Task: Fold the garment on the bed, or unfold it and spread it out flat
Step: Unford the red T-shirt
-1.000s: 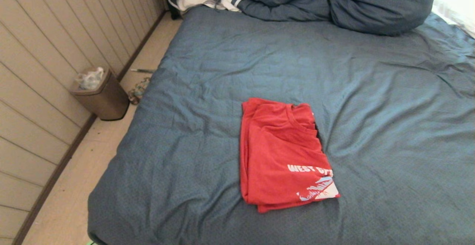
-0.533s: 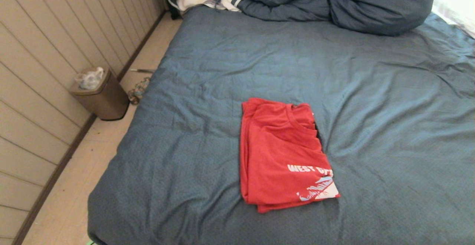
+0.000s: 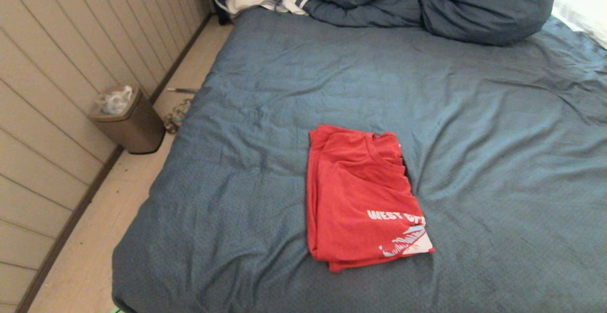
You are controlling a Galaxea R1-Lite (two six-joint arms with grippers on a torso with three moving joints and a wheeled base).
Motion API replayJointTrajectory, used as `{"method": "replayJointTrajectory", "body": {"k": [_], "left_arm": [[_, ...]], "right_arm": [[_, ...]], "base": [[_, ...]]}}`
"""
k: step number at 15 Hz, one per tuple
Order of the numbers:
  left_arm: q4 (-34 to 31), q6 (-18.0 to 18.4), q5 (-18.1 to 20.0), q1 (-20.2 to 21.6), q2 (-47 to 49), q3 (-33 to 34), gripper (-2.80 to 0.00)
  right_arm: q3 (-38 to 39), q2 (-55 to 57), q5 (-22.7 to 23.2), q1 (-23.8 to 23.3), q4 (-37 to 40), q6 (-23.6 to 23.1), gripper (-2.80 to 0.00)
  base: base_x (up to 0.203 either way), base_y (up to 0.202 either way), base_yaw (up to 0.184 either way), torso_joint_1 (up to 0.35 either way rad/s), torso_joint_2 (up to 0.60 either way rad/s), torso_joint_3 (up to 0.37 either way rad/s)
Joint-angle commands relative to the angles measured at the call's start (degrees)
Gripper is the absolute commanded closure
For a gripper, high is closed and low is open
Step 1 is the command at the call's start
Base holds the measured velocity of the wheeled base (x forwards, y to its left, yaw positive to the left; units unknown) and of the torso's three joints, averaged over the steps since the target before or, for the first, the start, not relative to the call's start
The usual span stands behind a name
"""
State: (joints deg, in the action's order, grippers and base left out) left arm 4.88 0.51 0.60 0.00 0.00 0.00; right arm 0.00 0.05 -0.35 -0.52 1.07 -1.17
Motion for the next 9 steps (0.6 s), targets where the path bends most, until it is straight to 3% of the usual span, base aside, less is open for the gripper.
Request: {"method": "replayJointTrajectory", "body": {"k": [1, 9], "left_arm": [[0.0, 0.0, 0.0, 0.0, -0.1, 2.2, 0.0], [0.0, 0.1, 0.2, 0.0, -0.2, 2.2, 0.0]], "right_arm": [[0.1, 0.0, 0.0, 0.0, 0.1, 0.1, 0.0], [0.1, 0.1, 0.0, 0.1, 0.1, 0.2, 0.0]], "base": [[0.0, 0.0, 0.0, 0.0, 0.0, 0.0], [0.0, 0.0, 0.0, 0.0, 0.0, 0.0]]}}
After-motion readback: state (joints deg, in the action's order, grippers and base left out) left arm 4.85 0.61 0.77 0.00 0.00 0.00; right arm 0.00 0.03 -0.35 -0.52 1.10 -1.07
